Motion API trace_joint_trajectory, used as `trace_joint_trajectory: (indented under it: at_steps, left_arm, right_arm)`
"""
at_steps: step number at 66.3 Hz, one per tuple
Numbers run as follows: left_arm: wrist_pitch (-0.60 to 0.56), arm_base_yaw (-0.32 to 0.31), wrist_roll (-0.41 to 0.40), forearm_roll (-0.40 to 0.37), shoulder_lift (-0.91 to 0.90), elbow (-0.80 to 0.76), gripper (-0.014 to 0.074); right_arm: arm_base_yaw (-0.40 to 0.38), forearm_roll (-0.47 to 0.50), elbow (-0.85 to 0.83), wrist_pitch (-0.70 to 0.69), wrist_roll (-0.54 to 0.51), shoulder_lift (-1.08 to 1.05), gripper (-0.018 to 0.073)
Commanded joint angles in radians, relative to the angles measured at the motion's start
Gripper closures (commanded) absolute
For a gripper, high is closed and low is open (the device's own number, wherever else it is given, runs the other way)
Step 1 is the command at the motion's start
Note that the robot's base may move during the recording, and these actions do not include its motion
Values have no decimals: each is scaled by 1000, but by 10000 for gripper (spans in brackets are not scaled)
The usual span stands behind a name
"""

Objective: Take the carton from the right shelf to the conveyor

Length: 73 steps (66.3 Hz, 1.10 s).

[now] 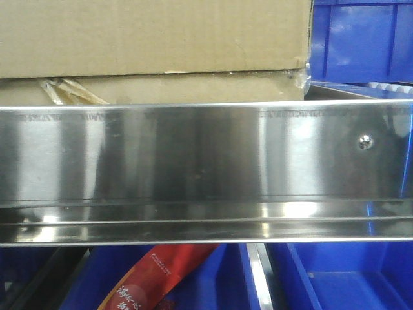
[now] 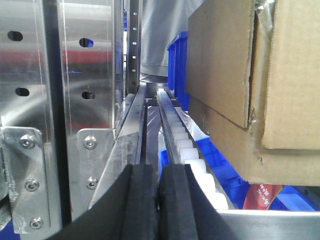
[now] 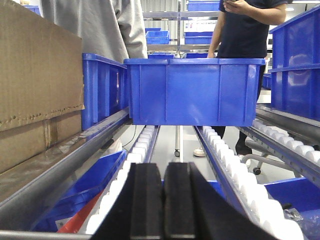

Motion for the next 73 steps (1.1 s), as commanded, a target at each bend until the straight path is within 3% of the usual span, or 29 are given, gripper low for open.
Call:
trace_joint_trajectory:
  at_steps: [1,19,27,51,66,73]
  left_arm:
    - [-16,5,3,-6,-4,-3,582]
    - [-16,5,3,-6,-4,-3,582]
    - [-19,5,3,45,-4,-3,582]
    - [-39,5,3,45,-4,-3,582]
    - [-186,5,3,43,-4,-3,582]
    - [-268,5,3,31,-4,-8,582]
  right_arm:
    - [-4,-2,-1,-29,-10,-3,628]
    - [-4,-2,-1,-29,-10,-3,628]
    - [-4,-2,-1,-29,-10,-3,628]
    - [-4,-2,-1,-29,-10,-3,628]
    - [-4,3,-2,-129,-10,-3,628]
    - [-4,17,-89,-73,-10,-3,628]
